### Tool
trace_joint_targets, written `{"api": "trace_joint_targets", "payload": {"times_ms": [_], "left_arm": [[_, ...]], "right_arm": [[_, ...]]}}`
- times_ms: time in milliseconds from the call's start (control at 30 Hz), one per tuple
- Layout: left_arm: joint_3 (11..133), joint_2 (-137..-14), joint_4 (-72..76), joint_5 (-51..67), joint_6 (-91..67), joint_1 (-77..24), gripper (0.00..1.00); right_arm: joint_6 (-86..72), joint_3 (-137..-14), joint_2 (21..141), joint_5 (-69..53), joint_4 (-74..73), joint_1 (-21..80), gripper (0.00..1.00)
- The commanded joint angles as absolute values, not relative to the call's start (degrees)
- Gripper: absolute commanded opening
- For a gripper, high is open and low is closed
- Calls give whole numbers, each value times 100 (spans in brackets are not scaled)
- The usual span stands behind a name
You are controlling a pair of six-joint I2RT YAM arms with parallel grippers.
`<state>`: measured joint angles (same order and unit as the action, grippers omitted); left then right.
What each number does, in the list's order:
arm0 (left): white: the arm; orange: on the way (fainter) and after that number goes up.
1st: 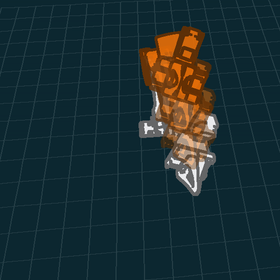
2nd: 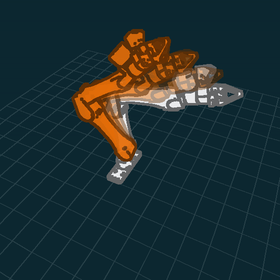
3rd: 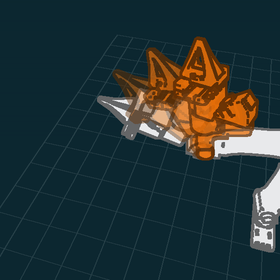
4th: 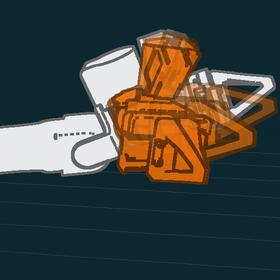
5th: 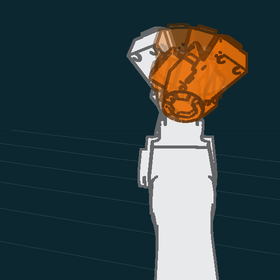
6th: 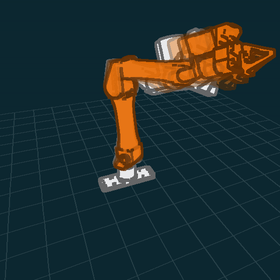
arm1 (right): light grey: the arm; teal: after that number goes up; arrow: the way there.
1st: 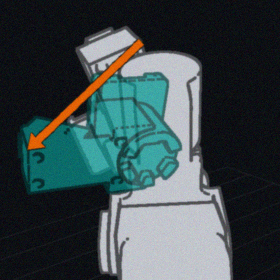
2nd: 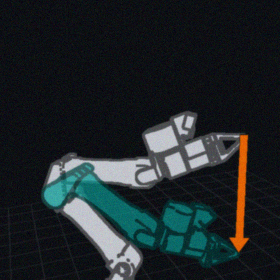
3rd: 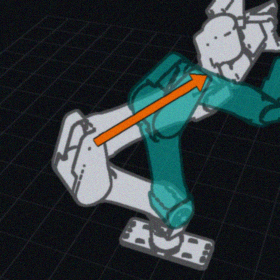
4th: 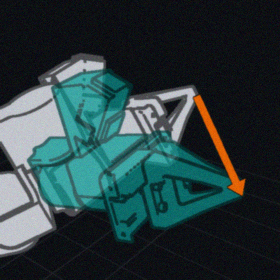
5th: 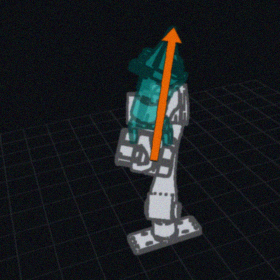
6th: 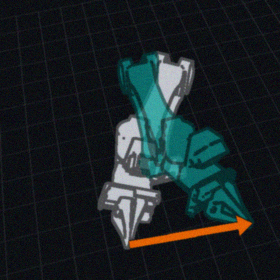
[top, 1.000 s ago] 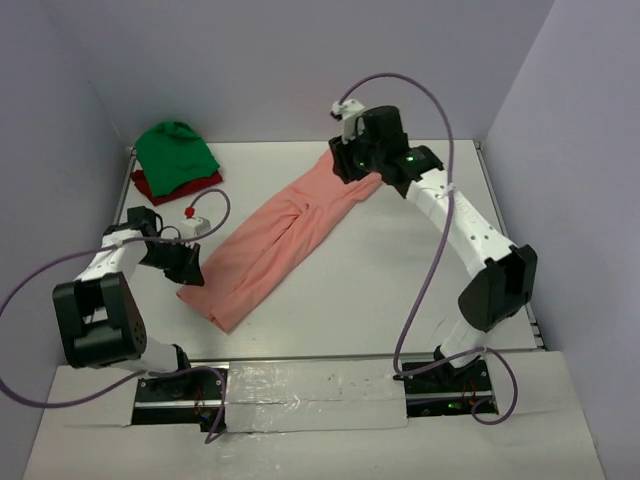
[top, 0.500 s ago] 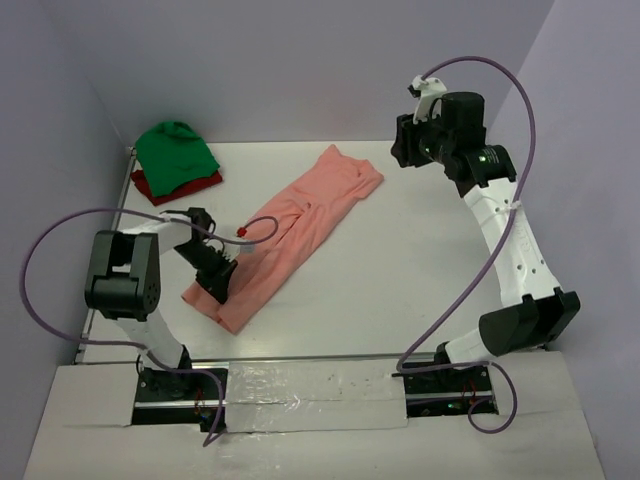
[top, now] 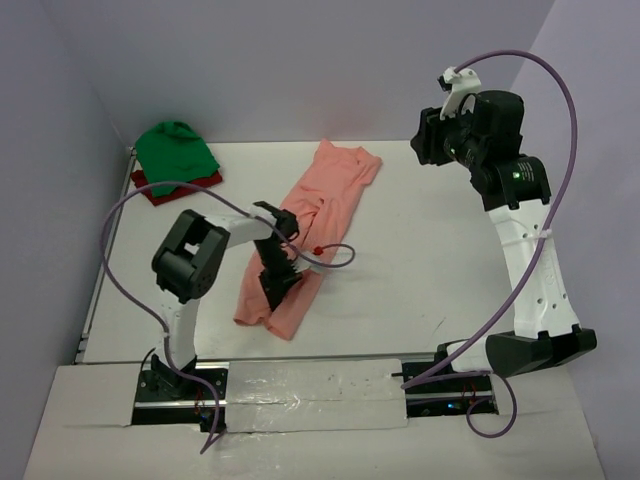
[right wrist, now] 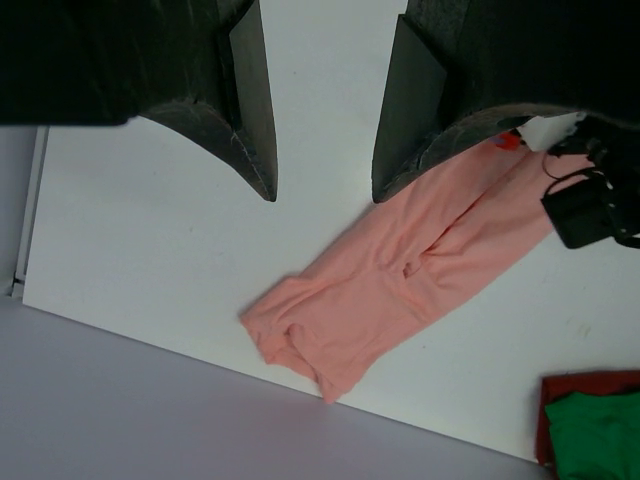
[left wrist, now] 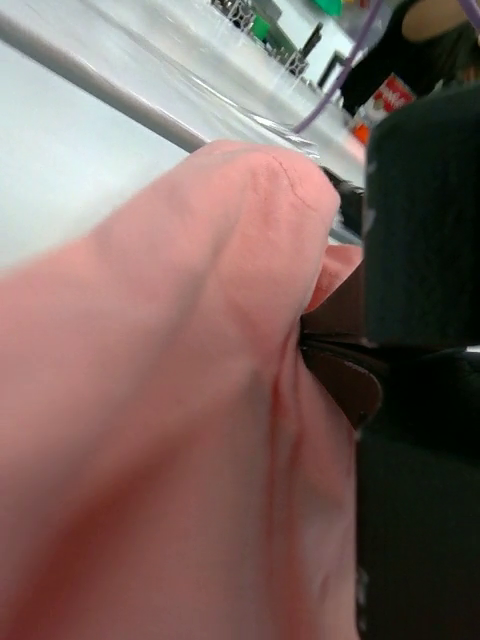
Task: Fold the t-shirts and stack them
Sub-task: Rotate the tshirt 90 degrees
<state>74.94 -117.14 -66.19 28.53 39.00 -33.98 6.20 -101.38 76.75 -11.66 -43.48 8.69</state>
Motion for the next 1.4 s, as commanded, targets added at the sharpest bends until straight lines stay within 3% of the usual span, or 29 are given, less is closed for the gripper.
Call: {"api": "trace_joint_targets", "payload": {"times_ms": [0,233,567,633,667,700,767,800,900,933,1033,1200,1367], "left_arm": [[8427,-12233,-5722,3752,3878,-3989,0],[10060,-12936,-5825,4376,3638,-4832,0],[9923,-12639,-5634,4641,3393,-5045,0],[9923,-12332,-5546,4579,3323,-5019,7],[9975,-12148,-5546,4562,3270,-5001,29],[10028,-12051,-5528,4535,3217,-4984,41],[10256,-11858,-5380,4430,2990,-4878,58],[10335,-11630,-5022,4343,2884,-4747,61],[10135,-11060,-3775,3887,1892,-4492,62],[9794,-10909,-2666,3685,1620,-4326,61],[9614,-10809,-1417,2411,836,-4166,61],[10791,-12283,-1275,1453,396,-3911,57],[12398,-13821,-1625,1327,361,-3718,55]], "right_arm": [[580,-10318,7532,-1081,-4482,774,50],[606,-10248,7357,-967,-4632,677,50],[668,-9985,7356,-949,-4606,615,51],[677,-9723,7356,-1124,-4475,615,53],[677,-9599,7356,-1177,-4395,615,54],[720,-9337,7348,-1265,-4308,615,61],[721,-9037,7269,-1274,-3965,615,68],[747,-8731,7190,-1257,-3712,615,70],[799,-8107,6936,-1117,-3332,615,70],[809,-7982,6874,-1003,-3157,615,70],[826,-7665,6601,-818,-3024,615,70],[931,-7165,5716,-659,-2673,598,72],[940,-7075,5344,-492,-2663,598,73]]}}
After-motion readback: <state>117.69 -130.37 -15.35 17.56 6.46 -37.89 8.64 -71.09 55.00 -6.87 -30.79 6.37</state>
